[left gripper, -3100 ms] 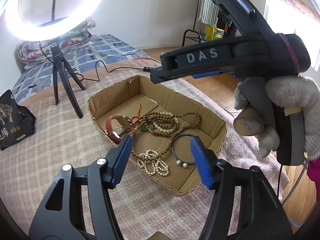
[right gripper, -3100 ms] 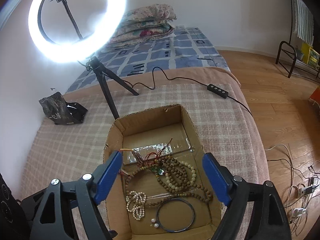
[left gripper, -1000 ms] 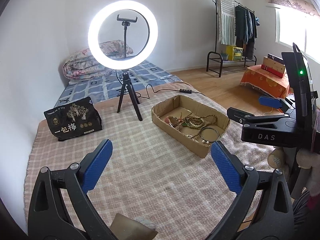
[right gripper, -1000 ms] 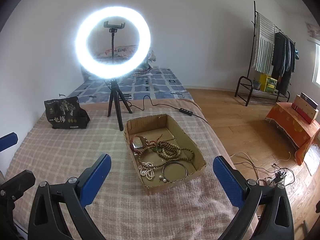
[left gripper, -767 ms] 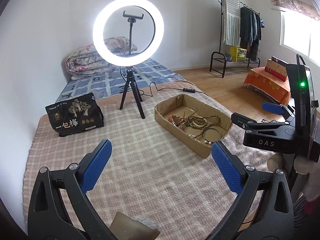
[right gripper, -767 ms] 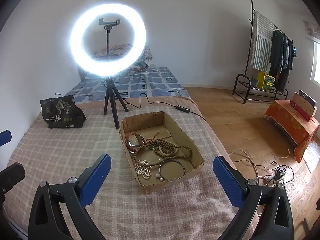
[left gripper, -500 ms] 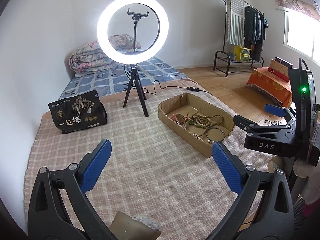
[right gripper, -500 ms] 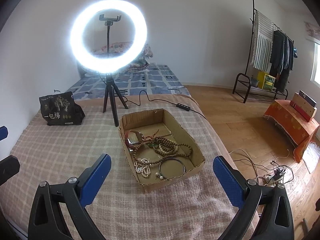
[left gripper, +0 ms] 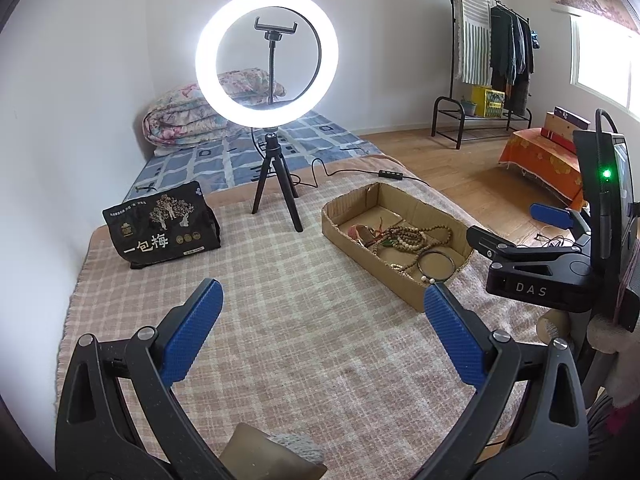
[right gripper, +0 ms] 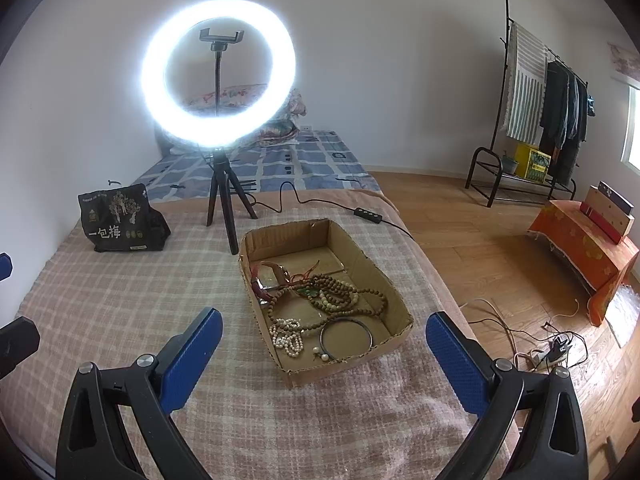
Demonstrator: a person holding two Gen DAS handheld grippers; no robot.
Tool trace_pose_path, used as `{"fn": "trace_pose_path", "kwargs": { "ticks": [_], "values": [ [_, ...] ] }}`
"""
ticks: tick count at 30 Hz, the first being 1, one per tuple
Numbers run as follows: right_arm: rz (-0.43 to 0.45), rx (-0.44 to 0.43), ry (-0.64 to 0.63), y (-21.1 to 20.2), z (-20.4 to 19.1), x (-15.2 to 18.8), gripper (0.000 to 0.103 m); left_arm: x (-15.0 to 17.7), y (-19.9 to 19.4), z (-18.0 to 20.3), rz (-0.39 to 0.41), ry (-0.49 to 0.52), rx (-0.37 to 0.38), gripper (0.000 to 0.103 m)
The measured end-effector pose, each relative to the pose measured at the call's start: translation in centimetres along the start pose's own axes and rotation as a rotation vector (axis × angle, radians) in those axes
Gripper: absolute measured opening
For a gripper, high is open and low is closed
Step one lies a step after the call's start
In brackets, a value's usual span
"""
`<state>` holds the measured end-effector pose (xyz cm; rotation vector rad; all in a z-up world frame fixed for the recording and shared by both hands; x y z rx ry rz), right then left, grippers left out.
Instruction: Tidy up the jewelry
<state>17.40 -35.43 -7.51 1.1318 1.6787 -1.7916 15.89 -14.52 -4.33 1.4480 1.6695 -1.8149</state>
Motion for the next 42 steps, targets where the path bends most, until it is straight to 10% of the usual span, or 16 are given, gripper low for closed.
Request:
{"fn": "trace_pose_path", "kwargs": {
  "ticks": [42],
  "values": [
    [-0.012, -0.007, 0.006, -0.07, 0.25, 0.24, 0.103, -0.17, -0.82, -0.20, 0.005, -0.002, -0.024, 0.102]
  ]
}}
Point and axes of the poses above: each gripper's, at about its wrist camera, not at the fingertips, and y roughly the way its jaws point, z to its right, x to its underside, the point moved 3 cm from there along y, roughly the way its jaws point, and after that the axes turned 10 degrees about y, right-handed, at the moved point
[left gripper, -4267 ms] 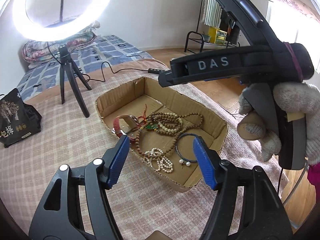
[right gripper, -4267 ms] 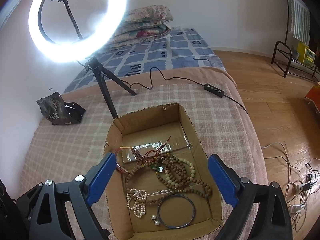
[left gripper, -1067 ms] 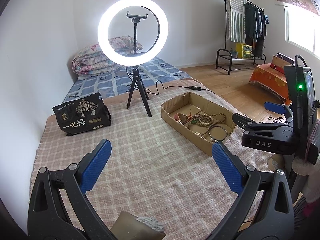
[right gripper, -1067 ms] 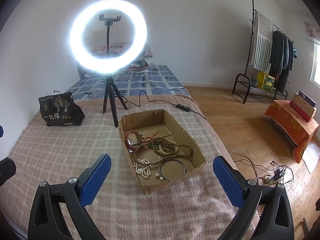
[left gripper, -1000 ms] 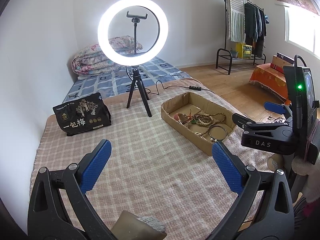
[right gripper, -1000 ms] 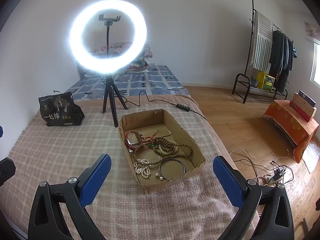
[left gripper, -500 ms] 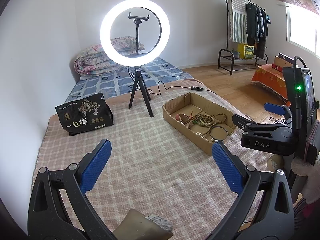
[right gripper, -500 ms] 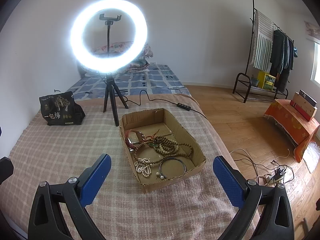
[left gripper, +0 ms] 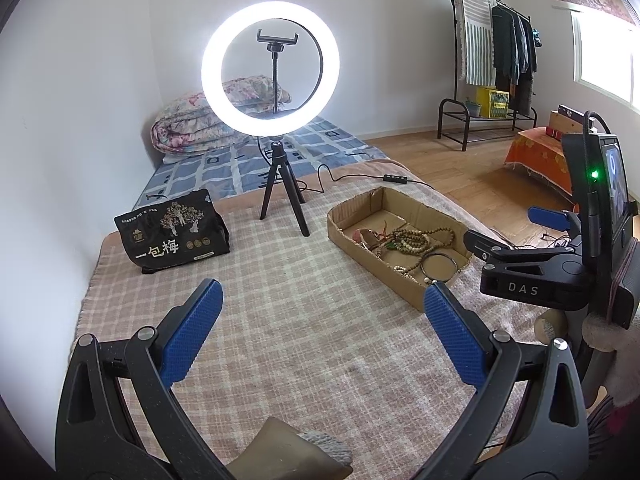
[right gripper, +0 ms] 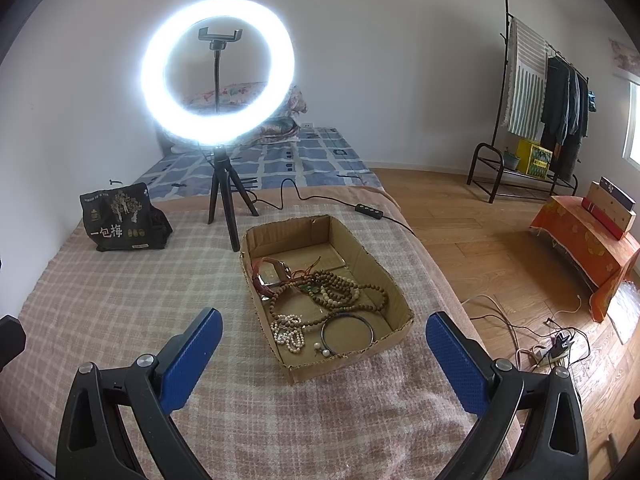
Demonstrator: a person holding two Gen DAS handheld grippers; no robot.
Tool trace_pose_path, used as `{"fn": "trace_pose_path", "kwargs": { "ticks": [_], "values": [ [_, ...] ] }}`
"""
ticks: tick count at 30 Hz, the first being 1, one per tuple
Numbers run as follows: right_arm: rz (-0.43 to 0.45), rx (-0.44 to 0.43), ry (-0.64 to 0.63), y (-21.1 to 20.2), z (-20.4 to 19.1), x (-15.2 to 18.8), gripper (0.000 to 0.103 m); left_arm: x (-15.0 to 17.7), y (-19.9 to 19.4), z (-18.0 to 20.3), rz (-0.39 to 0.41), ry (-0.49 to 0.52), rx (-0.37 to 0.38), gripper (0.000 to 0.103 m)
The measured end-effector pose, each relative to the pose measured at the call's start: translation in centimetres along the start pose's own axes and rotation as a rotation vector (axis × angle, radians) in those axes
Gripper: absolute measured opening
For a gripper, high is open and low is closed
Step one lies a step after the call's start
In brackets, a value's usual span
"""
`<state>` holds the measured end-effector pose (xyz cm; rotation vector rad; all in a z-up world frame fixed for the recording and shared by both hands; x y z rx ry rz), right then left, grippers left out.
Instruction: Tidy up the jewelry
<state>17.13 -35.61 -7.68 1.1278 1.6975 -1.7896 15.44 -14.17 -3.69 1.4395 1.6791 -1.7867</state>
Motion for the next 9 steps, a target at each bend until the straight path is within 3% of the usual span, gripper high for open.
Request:
{"fn": "trace_pose_path", "kwargs": {
  "ticks": [9],
  "values": [
    [-0.008, -0.003, -0.008, -0.05, -0.08, 0.18, 0.103, -0.08, -0.23, -0.56, 0.017, -0.001, -0.027, 0.102]
  ]
}}
Point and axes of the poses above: each gripper's, at about its wrist camera, not at the fingertips, and y roughly the way its jaws point, z to its right, x to its underside, the point moved 3 cm from there along y, roughly the way its jaws point, and after that the axes turned 10 degrees about y, right-handed, at the moved point
